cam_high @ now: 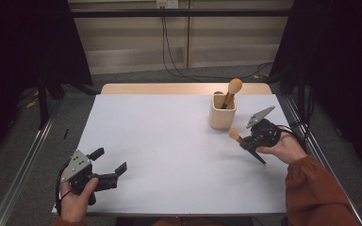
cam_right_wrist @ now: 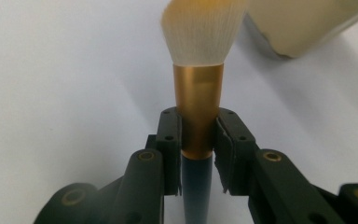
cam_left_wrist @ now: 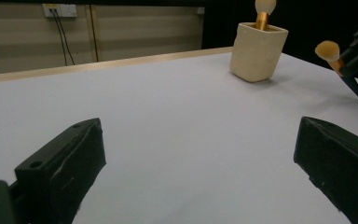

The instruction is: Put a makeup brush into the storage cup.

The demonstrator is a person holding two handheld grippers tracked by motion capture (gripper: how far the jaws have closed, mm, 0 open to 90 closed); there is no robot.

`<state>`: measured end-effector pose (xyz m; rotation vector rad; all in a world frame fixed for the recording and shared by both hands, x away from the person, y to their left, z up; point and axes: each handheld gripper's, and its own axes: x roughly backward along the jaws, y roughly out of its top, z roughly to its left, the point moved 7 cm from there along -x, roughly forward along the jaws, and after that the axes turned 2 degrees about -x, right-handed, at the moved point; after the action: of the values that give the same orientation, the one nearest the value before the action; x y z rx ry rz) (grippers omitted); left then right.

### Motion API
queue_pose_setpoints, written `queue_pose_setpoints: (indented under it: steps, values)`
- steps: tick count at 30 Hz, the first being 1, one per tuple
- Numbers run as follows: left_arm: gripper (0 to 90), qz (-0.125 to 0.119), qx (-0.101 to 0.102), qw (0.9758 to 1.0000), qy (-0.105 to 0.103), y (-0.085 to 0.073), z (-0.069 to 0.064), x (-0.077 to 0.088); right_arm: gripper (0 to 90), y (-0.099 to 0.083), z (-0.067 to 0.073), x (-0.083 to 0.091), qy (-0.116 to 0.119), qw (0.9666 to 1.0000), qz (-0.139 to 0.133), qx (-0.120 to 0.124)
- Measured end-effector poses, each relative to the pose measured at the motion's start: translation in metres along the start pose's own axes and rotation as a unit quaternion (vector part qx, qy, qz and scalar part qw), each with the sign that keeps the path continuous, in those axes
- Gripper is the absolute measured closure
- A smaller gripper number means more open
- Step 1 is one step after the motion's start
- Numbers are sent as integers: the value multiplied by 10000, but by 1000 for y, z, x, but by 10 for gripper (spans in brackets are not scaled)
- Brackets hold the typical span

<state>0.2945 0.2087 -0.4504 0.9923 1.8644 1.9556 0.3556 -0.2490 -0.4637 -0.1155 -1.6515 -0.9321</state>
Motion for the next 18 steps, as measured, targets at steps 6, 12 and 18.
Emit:
queue_pose_setpoints:
  steps: [6, 12, 18]
  values:
    - [20, 11, -9, 10000, 1, 0, 0, 0, 725, -2, -4, 8, -101, 9991, -349, -236]
    - [20, 11, -8, 10000, -2, 0, 0, 0, 725, -2, -9, 17, -213, 9953, -796, -508]
    - [20, 12, 4, 10000, -2, 0, 0, -1, 725, 0, -15, 27, -345, 9865, -1333, -886]
